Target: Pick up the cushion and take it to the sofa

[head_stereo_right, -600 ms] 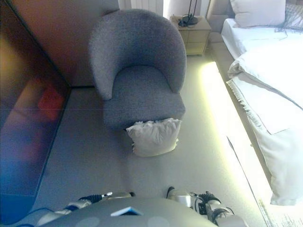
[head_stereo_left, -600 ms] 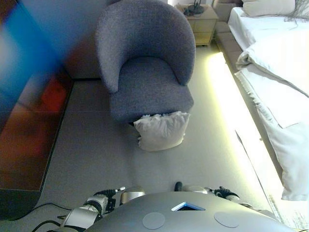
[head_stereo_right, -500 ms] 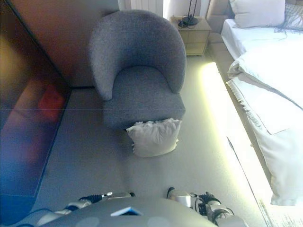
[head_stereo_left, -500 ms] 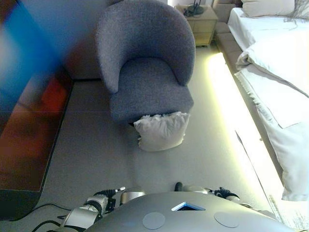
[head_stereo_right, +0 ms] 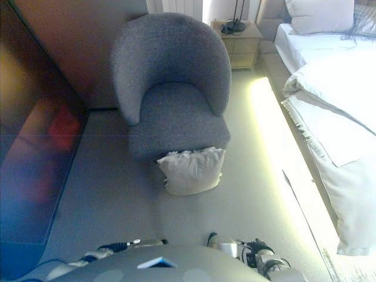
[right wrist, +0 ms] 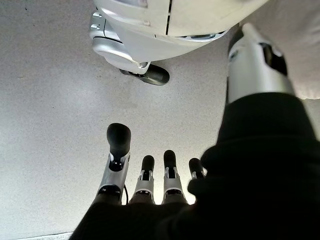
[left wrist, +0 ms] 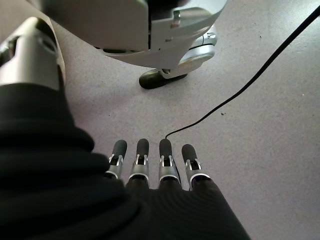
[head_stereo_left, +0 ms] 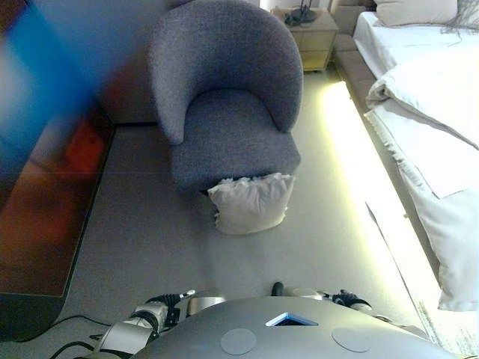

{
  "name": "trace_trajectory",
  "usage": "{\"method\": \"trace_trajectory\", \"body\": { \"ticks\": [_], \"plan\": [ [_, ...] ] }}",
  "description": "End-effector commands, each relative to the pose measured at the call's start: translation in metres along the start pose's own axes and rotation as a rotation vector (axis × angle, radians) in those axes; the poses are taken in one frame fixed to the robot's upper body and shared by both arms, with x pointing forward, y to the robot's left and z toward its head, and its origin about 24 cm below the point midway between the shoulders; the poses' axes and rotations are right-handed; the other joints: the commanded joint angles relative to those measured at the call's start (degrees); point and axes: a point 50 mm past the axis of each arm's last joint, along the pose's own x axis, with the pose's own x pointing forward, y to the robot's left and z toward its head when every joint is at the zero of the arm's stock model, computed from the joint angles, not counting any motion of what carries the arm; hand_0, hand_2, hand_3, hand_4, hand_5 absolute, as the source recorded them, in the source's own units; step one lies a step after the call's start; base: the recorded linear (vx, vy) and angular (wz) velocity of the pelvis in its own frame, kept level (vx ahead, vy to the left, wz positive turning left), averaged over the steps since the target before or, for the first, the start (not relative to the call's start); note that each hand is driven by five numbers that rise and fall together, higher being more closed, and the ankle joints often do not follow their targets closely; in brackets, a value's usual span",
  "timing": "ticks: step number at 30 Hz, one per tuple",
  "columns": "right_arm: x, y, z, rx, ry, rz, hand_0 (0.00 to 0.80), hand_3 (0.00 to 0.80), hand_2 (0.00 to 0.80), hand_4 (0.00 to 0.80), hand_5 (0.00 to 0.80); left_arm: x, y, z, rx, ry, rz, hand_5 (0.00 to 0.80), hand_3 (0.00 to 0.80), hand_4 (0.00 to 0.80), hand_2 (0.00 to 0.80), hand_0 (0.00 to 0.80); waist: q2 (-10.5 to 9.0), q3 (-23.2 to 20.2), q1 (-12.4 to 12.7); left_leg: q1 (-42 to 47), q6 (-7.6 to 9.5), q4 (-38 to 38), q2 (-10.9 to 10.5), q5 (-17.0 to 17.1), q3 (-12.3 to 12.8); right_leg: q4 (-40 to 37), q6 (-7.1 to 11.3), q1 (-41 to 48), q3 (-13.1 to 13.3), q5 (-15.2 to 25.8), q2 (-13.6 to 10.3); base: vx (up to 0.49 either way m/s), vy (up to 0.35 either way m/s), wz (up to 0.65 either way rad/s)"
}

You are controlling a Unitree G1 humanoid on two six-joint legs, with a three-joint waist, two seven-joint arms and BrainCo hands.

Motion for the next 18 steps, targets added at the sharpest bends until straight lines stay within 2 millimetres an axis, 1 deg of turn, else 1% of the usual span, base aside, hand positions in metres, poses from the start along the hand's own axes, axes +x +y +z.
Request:
{"method": "trace_trajectory", "body": {
  "ticks": [1, 11, 14, 16, 17, 18],
  "plan": [
    [0.001, 0.002, 0.022, -0.014, -0.03, 0.003, 0.0, 0.0, 0.0, 0.0, 0.0, -0.001, -0.003, 0.013, 0.04, -0.008, 0.011, 0.0, 0.0, 0.0, 0.0, 0.0, -2.48, 1.8, -0.3, -0.7, 2.05, 0.2, -2.6, -4.3, -0.7, 0.8, 4.15, 1.2, -0.1, -2.6, -2.6, 0.019, -0.041, 0.0],
    [0.0, 0.002, 0.026, -0.037, -0.043, 0.003, 0.0, 0.0, 0.0, 0.0, 0.0, -0.001, 0.0, 0.012, 0.022, -0.002, 0.024, 0.0, 0.0, 0.0, 0.0, 0.0, -2.53, 2.4, -0.3, -0.3, 1.69, 0.2, -1.7, -4.1, -0.4, 1.0, 3.48, 1.4, -0.1, -3.3, -1.6, 0.027, -0.081, 0.0],
    [0.0, 0.0, 0.03, -0.042, -0.055, 0.005, 0.0, 0.0, 0.0, 0.0, 0.0, -0.001, 0.0, 0.013, 0.002, -0.008, 0.027, 0.0, 0.0, 0.0, 0.0, 0.0, -2.73, 3.1, -0.1, -0.3, 1.15, 1.5, -0.7, -3.6, -0.3, 1.8, 2.76, 1.3, 0.0, -3.6, -1.1, 0.021, -0.122, 0.0],
    [0.0, 0.0, 0.033, -0.047, -0.064, 0.006, 0.0, 0.0, 0.0, 0.0, 0.0, -0.001, 0.0, 0.016, -0.023, -0.022, 0.034, 0.0, 0.0, 0.0, 0.0, 0.0, -3.25, 3.6, 0.0, -1.6, 0.67, 5.5, 0.4, -4.2, -0.3, 2.7, 2.14, 0.7, 0.2, -3.7, -1.3, -0.011, -0.134, 0.01],
    [0.0, -0.002, 0.038, -0.051, -0.077, 0.005, 0.0, 0.0, 0.0, 0.0, 0.0, -0.001, 0.001, 0.019, -0.052, -0.04, 0.045, 0.0, 0.0, 0.0, 0.0, 0.0, -4.24, 4.6, 0.3, -3.7, 0.66, 11.8, 1.1, -5.1, -0.2, 4.0, 1.42, 0.1, 0.1, -3.6, -1.9, -0.028, -0.167, 0.01],
    [0.0, -0.003, 0.041, -0.055, -0.085, 0.001, 0.0, 0.0, 0.0, 0.0, 0.0, -0.002, 0.002, 0.022, -0.063, -0.054, 0.047, 0.0, 0.0, 0.0, 0.0, 0.0, -4.89, 5.3, 0.6, -6.0, 0.77, 16.6, 1.6, -5.1, -0.3, 4.7, 0.83, -0.3, 0.2, -3.7, -2.3, -0.028, -0.186, -0.01]
  ]
}}
